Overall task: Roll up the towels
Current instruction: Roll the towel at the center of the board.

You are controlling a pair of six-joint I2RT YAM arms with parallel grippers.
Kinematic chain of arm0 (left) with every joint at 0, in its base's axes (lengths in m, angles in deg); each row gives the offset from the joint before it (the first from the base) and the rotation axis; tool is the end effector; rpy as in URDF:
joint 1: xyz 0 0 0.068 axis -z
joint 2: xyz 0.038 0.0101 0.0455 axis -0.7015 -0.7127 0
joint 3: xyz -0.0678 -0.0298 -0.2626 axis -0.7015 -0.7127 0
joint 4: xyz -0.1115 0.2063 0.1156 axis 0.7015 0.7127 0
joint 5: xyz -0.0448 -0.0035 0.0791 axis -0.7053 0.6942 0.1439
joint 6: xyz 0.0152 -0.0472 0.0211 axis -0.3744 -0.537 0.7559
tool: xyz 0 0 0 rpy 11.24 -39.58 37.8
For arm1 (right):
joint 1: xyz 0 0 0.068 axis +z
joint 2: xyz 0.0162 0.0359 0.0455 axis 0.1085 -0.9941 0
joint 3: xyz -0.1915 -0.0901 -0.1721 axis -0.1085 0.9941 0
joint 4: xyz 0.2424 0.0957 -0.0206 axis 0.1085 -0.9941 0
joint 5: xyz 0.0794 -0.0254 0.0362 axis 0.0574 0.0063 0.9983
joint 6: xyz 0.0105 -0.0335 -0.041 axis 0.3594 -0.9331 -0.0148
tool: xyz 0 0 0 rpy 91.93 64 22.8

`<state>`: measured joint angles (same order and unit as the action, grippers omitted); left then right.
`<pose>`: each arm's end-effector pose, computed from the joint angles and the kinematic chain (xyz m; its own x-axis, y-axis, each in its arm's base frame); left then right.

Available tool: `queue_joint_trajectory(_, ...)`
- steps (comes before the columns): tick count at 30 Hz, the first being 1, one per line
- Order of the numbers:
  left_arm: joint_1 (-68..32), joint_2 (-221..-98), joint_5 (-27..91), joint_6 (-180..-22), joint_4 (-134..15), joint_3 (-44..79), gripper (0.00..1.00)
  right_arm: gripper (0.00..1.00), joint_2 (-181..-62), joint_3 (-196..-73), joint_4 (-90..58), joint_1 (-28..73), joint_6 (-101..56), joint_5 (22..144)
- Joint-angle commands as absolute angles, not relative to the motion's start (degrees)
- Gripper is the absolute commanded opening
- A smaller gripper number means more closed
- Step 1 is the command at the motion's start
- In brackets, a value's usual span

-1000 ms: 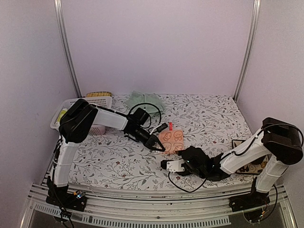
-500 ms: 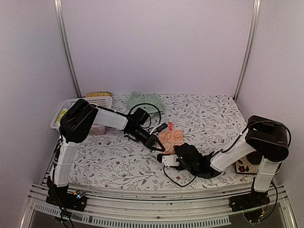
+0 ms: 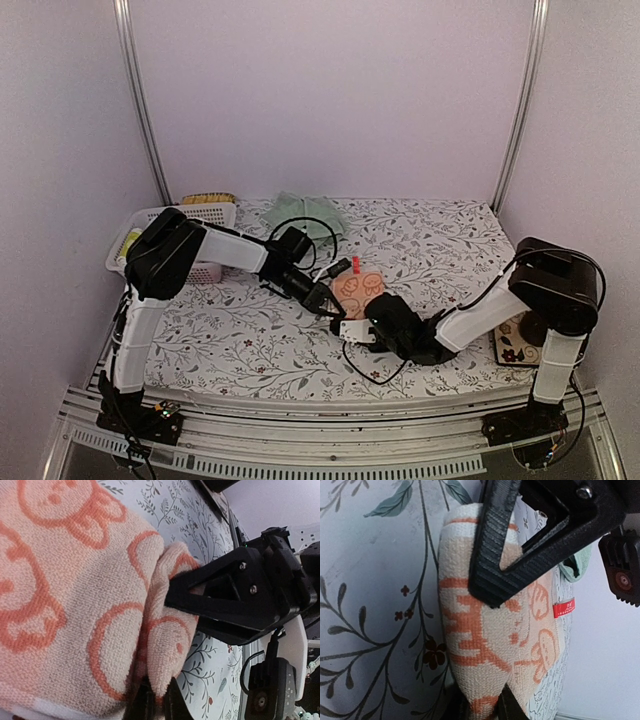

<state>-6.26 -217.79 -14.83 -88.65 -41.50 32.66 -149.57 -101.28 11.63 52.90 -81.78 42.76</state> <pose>0.3430 -0.3080 0.0858 -0.6834 0.5494 -0.4808 0.6675 0.2033 -0.7164 0.1892 0.2795 0.0951 0.2083 -0.9590 -0.1923 -0.5743 0.0392 -0.8177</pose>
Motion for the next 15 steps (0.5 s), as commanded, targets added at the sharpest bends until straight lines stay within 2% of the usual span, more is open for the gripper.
queue_joint_trajectory(1, -7.81, -219.94, -10.96, -86.7, -36.9, 30.83, 0.09, 0.14, -150.95, -103.25, 2.55, 51.54, -77.96, 46.48)
queue_joint_trajectory(4, -7.81, -218.17, -9.42, -86.44, -38.14, 29.21, 0.21, 0.1, -150.3, -103.7, 0.83, 51.37, -76.66, 48.14)
queue_joint_trajectory(11, -7.89, -209.38, -2.34, -86.83, -47.64, 20.6, 0.53, 0.1, -146.67, -104.27, -4.56, 51.33, -73.51, 53.25)
queue_joint_trajectory(15, -7.86, -203.23, 2.94, -87.25, -52.93, 14.93, 0.65, 0.09, -145.12, -104.77, -7.68, 51.25, -71.68, 56.1)
